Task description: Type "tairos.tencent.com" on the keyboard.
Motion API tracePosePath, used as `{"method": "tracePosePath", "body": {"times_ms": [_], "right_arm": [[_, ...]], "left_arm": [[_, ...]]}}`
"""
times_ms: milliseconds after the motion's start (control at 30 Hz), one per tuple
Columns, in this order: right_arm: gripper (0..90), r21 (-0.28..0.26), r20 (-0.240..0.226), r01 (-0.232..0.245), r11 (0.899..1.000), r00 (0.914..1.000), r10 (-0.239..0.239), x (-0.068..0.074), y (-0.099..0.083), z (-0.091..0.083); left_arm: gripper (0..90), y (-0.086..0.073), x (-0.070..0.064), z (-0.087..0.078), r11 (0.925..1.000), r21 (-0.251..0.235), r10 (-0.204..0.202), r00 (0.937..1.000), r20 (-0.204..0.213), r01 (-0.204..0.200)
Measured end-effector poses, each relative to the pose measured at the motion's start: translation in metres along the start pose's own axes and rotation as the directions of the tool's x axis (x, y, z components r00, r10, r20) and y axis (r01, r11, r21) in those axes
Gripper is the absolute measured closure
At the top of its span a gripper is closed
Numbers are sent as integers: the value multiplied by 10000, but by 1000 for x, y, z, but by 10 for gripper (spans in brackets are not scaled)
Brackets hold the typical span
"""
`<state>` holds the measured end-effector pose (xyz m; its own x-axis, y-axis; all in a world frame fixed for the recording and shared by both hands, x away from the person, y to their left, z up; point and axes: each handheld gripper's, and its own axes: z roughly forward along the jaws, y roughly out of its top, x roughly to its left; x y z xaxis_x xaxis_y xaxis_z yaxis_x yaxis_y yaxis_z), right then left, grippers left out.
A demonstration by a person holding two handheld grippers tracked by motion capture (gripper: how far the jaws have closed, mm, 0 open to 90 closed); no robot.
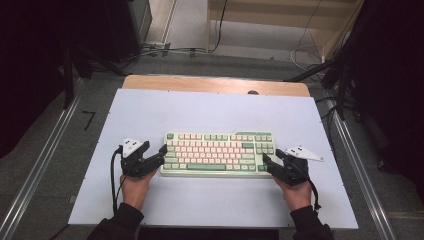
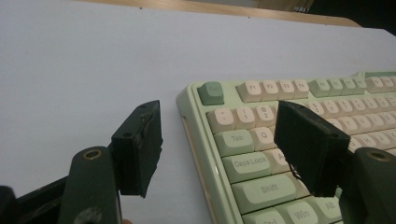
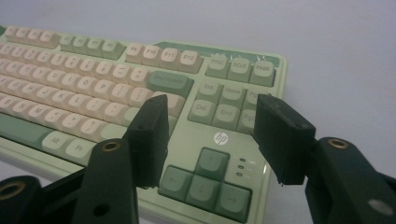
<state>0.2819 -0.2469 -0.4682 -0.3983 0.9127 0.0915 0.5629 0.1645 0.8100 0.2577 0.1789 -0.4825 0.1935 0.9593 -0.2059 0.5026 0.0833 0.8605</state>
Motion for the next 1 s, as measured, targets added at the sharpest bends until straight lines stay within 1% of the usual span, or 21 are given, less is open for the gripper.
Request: {"method": "tracePosePath", "body": {"times_ms": [67,233,267,300,367,433,500,600,667,700,767,800,833,867,900,933,967,1000], "right_arm": [[450,12,-57,3,10000,10000,-3,1,0,1],[452,55,-206,-31,10000,9998,32,5,3,4],[462,45,-241,2,10000,9997,-1,6,3,4],[489,45,-297,46,10000,9995,-44,8,4,6],[501,37,-387,116,9999,9992,-114,11,5,7],[504,45,-458,161,9999,9988,-159,12,6,8],[532,105,-600,293,9995,9978,-286,15,7,9],[597,156,-849,352,9993,9958,-338,19,9,11],[640,168,-1002,390,9991,9943,-372,20,10,13],[669,157,-1047,389,9991,9938,-370,21,11,13],[715,163,-1160,386,9991,9926,-365,22,12,14],[739,192,-1179,405,9990,9923,-380,22,13,14],[786,166,-1204,468,9988,9917,-445,23,13,15],[786,166,-1204,468,9988,9917,-445,23,13,15],[806,177,-1210,480,9987,9916,-455,24,14,16],[846,187,-1235,504,9986,9912,-477,25,14,17],[846,187,-1235,504,9986,9912,-477,25,14,17],[871,181,-1239,588,9981,9907,-561,26,14,17]], "left_arm": [[326,1,-3,3,9999,68,95,9999,-42,-95],[326,3,-11,8,9993,67,373,9993,21,-373],[326,3,-13,8,9990,60,438,9990,30,-438],[347,3,-14,9,9988,37,485,9988,49,-485],[357,5,-18,11,9981,34,609,9981,107,-609],[358,6,-21,12,9970,41,767,9970,59,-767],[388,8,-24,14,9971,114,754,9969,215,-756],[434,9,-27,16,9961,173,860,9956,376,-866],[480,10,-29,18,9957,243,881,9943,608,-897],[514,10,-30,19,9952,251,925,9936,645,-943],[632,11,-32,20,9943,175,1032,9919,735,-1048],[673,11,-34,21,9936,152,1100,9907,800,-1115],[742,12,-36,21,9929,169,1159,9893,891,-1178],[742,12,-37,23,9916,195,1255,9869,1010,-1281],[764,12,-39,24,9906,234,1315,9850,1118,-1349],[814,12,-41,25,9900,277,1343,9834,1217,-1386],[814,12,-42,27,9890,313,1390,9816,1306,-1443],[859,12,-43,28,9879,341,1454,9799,1364,-1514]]}}
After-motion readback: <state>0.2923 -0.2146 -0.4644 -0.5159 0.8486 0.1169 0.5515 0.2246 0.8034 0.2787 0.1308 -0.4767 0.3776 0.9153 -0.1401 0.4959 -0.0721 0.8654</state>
